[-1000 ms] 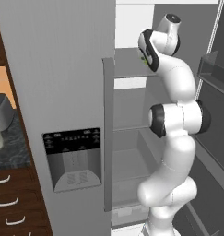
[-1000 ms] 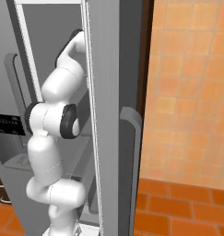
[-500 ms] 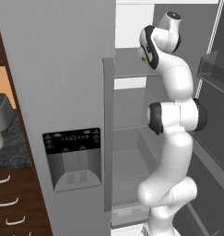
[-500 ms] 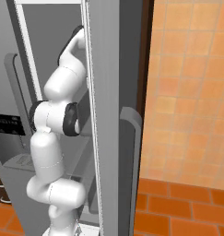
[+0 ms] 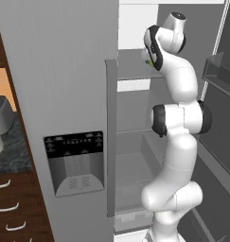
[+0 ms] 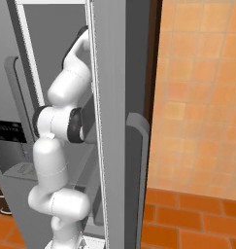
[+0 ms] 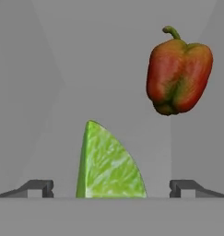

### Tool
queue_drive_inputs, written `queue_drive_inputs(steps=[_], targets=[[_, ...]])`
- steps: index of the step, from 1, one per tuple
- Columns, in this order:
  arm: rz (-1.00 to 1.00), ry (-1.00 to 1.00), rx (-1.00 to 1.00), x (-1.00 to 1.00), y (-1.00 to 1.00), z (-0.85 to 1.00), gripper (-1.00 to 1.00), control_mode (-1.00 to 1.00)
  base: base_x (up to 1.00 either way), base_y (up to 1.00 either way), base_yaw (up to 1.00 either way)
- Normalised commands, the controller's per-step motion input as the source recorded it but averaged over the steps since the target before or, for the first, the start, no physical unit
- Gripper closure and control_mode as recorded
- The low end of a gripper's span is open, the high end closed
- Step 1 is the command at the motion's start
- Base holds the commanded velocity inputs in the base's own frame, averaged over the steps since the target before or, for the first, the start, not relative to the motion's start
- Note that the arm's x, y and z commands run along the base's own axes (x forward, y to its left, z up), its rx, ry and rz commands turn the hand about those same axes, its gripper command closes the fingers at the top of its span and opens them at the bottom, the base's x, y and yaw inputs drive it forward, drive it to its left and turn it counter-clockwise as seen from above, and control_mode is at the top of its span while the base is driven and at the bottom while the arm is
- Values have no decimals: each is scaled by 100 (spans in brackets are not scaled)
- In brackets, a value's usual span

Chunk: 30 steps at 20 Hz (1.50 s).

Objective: Grab a lemon wedge from the fridge and one ice cube from the ice bowl, and put them in the glass of lemonade.

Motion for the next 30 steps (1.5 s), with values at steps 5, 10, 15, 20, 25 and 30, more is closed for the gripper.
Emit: queue_drive_inputs(steps=[5,10,15,20,25,30], targets=[[14,8,-3,0,2,4,-100,-100,0,0,0],[4,7,-4,20,0,-8,-100,-100,0,0,0],[1,3,-3,0,0,-29,-100,-100,0,0,0],[0,-2,0,-39,0,-7,-100,-100,0,0,0],[0,-7,0,-30,0,0,-100,-100,0,0,0],[1,-3,0,0,12,-22,-100,-100,0,0,0]])
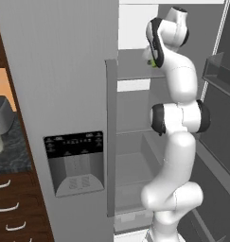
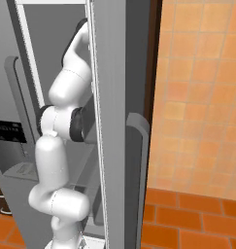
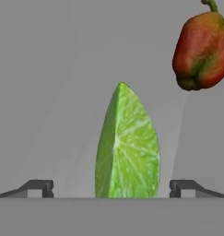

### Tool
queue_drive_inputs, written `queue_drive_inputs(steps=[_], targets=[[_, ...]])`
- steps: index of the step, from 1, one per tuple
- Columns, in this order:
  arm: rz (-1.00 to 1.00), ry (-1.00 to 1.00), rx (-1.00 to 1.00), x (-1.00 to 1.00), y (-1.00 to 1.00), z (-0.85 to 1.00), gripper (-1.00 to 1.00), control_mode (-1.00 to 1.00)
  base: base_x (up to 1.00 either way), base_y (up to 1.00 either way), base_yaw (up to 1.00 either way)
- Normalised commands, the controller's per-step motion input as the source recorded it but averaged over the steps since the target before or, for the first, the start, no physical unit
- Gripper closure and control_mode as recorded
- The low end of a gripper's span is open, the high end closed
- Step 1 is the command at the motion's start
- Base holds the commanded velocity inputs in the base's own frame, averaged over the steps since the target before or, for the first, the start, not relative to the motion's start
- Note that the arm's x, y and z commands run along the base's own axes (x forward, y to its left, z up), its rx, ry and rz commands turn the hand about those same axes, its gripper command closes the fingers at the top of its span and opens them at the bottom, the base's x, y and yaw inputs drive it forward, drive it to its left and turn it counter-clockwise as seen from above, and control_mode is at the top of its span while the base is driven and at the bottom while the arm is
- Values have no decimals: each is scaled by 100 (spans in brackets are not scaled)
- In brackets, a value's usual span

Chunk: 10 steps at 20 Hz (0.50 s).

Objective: Grab a lemon wedge from the fridge and one ice cube from the ice bowl, and put them in the glass of lemonade.

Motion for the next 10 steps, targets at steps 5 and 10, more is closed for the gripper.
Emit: queue_drive_inputs(steps=[5,10], targets=[[2,0,-4,5,22,-42,-100,-100,0,0,0],[4,0,-1,0,11,-31,-100,-100,0,0,0]])
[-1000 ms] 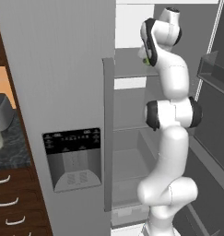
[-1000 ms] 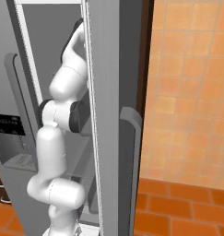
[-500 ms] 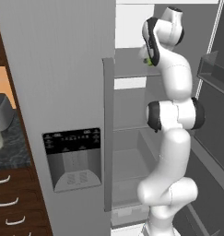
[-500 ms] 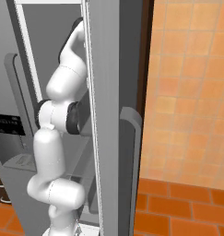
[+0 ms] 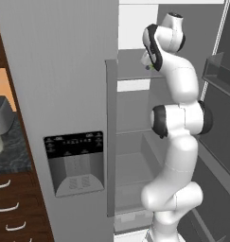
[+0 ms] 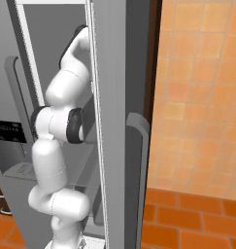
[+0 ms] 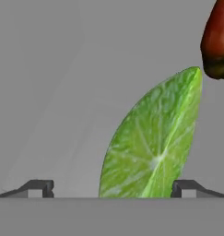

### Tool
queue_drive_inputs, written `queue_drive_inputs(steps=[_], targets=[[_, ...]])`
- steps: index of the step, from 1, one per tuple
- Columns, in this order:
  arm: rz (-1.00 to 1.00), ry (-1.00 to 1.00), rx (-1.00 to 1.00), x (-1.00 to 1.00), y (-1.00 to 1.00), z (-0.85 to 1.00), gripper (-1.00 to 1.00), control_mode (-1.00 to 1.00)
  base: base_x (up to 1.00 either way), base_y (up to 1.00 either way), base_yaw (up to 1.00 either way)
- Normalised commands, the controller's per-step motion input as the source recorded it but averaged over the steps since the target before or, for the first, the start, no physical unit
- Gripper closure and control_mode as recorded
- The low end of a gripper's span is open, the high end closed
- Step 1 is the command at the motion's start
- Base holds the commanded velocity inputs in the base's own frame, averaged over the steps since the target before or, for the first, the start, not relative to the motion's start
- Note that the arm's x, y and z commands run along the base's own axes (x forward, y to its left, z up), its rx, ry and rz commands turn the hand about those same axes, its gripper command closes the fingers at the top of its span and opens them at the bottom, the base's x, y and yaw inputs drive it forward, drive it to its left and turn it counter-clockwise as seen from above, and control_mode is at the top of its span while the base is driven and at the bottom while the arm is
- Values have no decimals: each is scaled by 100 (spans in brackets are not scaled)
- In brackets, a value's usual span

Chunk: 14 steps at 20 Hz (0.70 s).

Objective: Grab a lemon wedge from the fridge and one ice cube from the ice bowl, and put them in the glass of lemonade.

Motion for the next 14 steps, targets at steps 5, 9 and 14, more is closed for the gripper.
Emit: queue_drive_inputs(steps=[5,9,14], targets=[[6,0,0,-2,1,-22,100,-100,0,0,0],[6,0,0,-7,0,-1,100,-100,0,0,0],[11,-5,0,-65,0,0,100,-100,0,0,0]])
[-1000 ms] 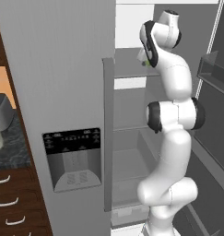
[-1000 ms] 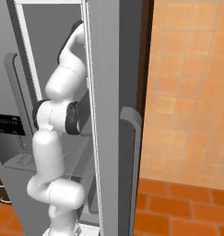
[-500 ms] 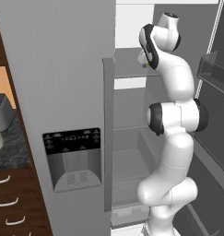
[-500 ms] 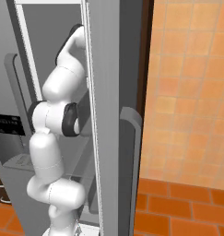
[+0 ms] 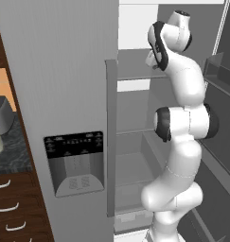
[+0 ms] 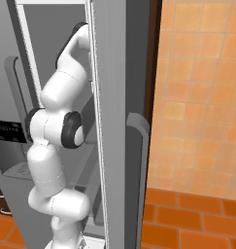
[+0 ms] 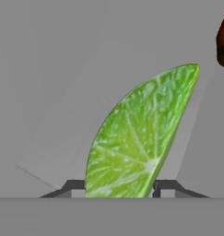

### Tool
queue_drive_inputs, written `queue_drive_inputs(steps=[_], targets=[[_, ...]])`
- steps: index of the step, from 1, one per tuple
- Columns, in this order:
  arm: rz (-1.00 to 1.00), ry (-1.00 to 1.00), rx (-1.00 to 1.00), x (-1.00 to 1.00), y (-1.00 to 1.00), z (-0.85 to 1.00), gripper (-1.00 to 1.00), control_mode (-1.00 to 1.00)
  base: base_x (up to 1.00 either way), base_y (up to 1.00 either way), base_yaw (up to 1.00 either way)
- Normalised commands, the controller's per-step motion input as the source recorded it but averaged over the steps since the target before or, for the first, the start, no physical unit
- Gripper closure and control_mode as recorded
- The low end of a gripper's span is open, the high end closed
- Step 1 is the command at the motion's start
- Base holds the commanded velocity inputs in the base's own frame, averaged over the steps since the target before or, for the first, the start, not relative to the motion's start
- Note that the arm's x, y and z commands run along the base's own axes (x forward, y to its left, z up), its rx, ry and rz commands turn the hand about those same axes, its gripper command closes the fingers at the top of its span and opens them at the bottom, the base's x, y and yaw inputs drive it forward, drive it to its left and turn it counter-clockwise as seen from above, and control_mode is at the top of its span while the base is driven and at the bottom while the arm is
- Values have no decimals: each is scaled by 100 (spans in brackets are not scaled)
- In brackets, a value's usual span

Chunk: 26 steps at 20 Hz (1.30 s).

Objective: Grab a lemon wedge from the fridge and one ice cube from the ice bowl, and put them in the glass of lemonade.

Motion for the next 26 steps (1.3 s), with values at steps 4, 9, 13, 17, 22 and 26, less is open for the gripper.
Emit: queue_drive_inputs(steps=[4,9,13,17,22,26], targets=[[19,-18,0,-100,10,0,100,-100,0,0,0],[19,-13,-3,-100,36,0,100,-100,0,0,0],[9,0,-9,-100,47,-3,100,-100,0,0,0],[0,0,-6,-100,26,-31,100,-100,0,0,0],[0,0,-4,-100,10,-74,100,-100,0,0,0],[0,0,-5,-100,2,-93,100,-100,0,0,0]])
